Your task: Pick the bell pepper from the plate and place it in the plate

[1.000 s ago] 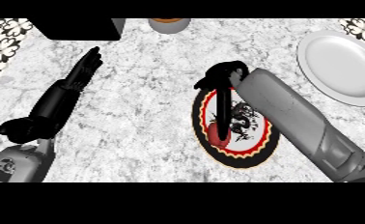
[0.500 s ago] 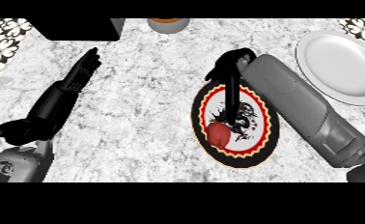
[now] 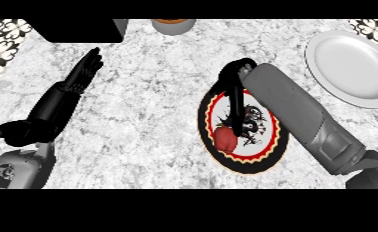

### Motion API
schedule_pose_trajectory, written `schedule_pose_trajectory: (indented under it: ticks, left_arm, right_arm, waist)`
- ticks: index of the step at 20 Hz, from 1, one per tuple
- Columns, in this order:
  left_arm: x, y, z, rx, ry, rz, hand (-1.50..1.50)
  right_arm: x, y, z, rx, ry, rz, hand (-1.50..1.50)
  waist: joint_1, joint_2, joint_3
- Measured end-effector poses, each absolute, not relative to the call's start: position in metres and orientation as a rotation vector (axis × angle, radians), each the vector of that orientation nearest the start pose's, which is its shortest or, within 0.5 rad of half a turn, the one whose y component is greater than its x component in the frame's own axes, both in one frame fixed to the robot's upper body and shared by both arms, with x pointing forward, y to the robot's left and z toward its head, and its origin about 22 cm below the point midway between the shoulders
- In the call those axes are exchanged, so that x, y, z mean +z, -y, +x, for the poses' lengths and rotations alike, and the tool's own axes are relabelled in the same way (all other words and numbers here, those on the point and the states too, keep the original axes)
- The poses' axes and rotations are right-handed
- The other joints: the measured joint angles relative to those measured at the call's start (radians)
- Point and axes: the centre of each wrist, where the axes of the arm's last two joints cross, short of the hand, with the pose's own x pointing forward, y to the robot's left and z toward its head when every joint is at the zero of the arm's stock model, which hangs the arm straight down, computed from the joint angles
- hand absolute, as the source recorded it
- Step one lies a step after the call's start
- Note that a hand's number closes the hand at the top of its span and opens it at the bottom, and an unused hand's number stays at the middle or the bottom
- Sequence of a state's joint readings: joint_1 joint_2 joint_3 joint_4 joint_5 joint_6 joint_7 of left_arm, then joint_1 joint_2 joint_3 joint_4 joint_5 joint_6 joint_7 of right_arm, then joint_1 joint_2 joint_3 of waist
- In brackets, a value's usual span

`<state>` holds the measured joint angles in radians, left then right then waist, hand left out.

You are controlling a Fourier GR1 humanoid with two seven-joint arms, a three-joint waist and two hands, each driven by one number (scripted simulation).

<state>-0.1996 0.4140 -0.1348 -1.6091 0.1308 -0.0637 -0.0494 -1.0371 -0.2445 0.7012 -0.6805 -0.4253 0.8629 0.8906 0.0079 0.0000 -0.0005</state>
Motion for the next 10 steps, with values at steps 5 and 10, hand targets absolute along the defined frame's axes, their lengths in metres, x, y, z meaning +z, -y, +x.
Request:
schedule_pose_trajectory:
  ticks: [5,10]
  left_arm:
    - [0.076,-0.269,0.278,-0.454,1.771,0.021,0.00]
    - [0.075,-0.265,0.279,-0.453,1.774,0.019,0.00]
  right_arm:
    - [0.068,0.110,0.408,1.541,0.245,0.079,-1.50]
    - [0.051,0.102,0.396,1.581,0.202,0.089,-1.50]
  waist:
    - [-0.006,-0.002,0.000]
    - [-0.009,-0.009,-0.003]
